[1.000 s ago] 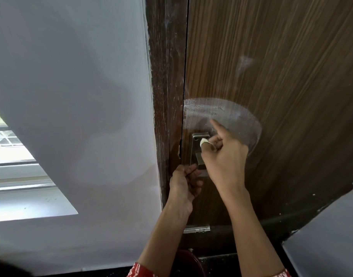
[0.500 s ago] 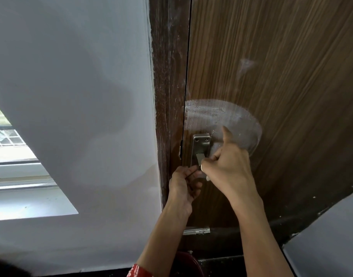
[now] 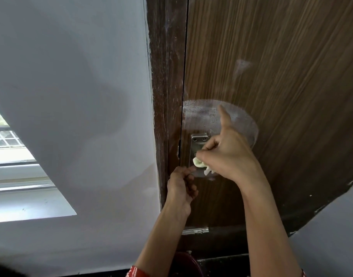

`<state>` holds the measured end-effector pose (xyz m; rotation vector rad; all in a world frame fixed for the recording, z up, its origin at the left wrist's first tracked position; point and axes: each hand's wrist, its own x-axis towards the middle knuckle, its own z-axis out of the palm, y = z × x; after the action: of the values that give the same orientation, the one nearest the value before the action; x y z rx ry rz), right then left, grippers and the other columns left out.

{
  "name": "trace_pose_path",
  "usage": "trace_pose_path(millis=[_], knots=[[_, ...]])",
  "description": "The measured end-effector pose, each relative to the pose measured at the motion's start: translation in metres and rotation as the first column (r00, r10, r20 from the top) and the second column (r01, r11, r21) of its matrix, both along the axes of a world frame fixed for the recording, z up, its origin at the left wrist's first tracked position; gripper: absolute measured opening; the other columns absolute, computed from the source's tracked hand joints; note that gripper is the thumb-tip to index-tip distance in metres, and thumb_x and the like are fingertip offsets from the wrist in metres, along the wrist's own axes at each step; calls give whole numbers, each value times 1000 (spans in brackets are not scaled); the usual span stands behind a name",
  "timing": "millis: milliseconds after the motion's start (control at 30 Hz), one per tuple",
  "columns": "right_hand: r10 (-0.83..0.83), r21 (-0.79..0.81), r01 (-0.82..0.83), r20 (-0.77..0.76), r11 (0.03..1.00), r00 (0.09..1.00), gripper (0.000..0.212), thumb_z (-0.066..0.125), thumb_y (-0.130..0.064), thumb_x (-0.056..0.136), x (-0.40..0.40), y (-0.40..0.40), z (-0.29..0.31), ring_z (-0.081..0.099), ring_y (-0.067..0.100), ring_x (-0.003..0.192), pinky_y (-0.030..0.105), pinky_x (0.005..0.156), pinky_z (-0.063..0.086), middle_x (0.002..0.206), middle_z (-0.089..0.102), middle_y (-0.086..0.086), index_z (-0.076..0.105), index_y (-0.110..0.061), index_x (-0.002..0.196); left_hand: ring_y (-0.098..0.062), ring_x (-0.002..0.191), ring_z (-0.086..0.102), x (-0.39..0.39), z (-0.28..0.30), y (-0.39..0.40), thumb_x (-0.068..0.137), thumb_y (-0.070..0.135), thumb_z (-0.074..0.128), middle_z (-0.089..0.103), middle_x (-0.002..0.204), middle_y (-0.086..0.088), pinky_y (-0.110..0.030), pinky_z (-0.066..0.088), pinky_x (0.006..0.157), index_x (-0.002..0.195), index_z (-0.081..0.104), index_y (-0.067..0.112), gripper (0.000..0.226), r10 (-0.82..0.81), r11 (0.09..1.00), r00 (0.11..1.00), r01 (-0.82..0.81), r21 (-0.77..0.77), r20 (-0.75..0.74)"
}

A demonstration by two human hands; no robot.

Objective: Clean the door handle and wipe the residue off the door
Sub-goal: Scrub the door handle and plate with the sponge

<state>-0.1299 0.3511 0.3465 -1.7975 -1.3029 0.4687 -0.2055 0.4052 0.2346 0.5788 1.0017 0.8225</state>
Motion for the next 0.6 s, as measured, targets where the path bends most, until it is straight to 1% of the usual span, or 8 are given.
trace_pose_path(millis=[100, 133, 200, 267, 333, 433, 500, 600], knots=[[-4, 30, 5, -23, 1000, 1000, 110, 73, 2, 68, 2, 0, -4, 62, -4, 54, 28, 86, 53, 63, 69, -4, 2, -27, 148, -8, 40, 41, -1, -1, 1, 91, 17, 48, 49, 48, 7, -27, 38, 52, 44, 69, 22, 51, -3, 1000, 1000, 3, 15, 6], [-26, 77, 26, -6, 997, 1000, 106, 73, 1, 68, 3, 1, -8, 62, -6, 56, 28, 91, 51, 62, 68, -6, 8, -24, 148, -8, 41, 42, -1, -1, 1, 92, 17, 47, 50, 48, 7, -27, 38, 53, 47, 70, 22, 51, -3, 1000, 1000, 3, 10, 4], [-87, 232, 79, 25, 969, 996, 88, 74, -2, 70, 6, 4, -17, 62, -9, 64, 9, 83, 47, 64, 67, -11, 28, -20, 144, -9, 44, 45, -1, -1, 0, 93, 18, 45, 56, 49, 7, -26, 40, 53, 67, 75, 19, 40, -2, 1000, 1000, 2, -3, -7], [-138, 379, 108, 54, 919, 989, 60, 70, -2, 76, 8, 10, -28, 61, -8, 74, 2, 74, 45, 78, 66, -16, 50, -19, 130, -10, 49, 50, -1, -1, 0, 94, 19, 41, 66, 61, 4, -25, 42, 53, 88, 74, 12, 34, 2, 1000, 1000, -2, -18, -17], [-150, 434, 70, 153, 898, 977, 39, 65, 0, 81, 9, 20, -41, 61, -2, 85, 2, 77, 44, 96, 67, -7, 63, -15, 117, -12, 56, 55, 0, -1, 0, 95, 22, 39, 69, 80, -1, -26, 43, 56, 96, 71, 9, 35, -8, 1000, 1000, 8, -26, -8], [-131, 435, -34, 343, 900, 930, 33, 62, 6, 82, 8, 35, -62, 58, 15, 97, 14, 85, 47, 105, 63, 8, 67, -7, 111, -15, 65, 58, -1, 0, -2, 94, 23, 39, 70, 91, -6, -27, 43, 62, 107, 68, 7, 36, -31, 999, 999, 31, -24, 28], [-174, 479, -17, 351, 878, 920, 32, 63, 7, 80, 12, 39, -72, 59, 20, 95, 23, 83, 51, 102, 62, 10, 68, -5, 109, -17, 72, 60, -3, 0, -3, 95, 25, 40, 71, 94, -7, -28, 44, 67, 106, 69, 8, 36, -42, 999, 998, 43, -14, 42], [-239, 525, 58, 284, 849, 929, 28, 66, 4, 79, 15, 39, -83, 62, 18, 89, 22, 77, 54, 100, 63, 9, 69, -6, 104, -19, 79, 62, -5, 0, -3, 95, 27, 40, 73, 91, -6, -30, 45, 72, 102, 70, 11, 35, -63, 998, 997, 62, 6, 48]])
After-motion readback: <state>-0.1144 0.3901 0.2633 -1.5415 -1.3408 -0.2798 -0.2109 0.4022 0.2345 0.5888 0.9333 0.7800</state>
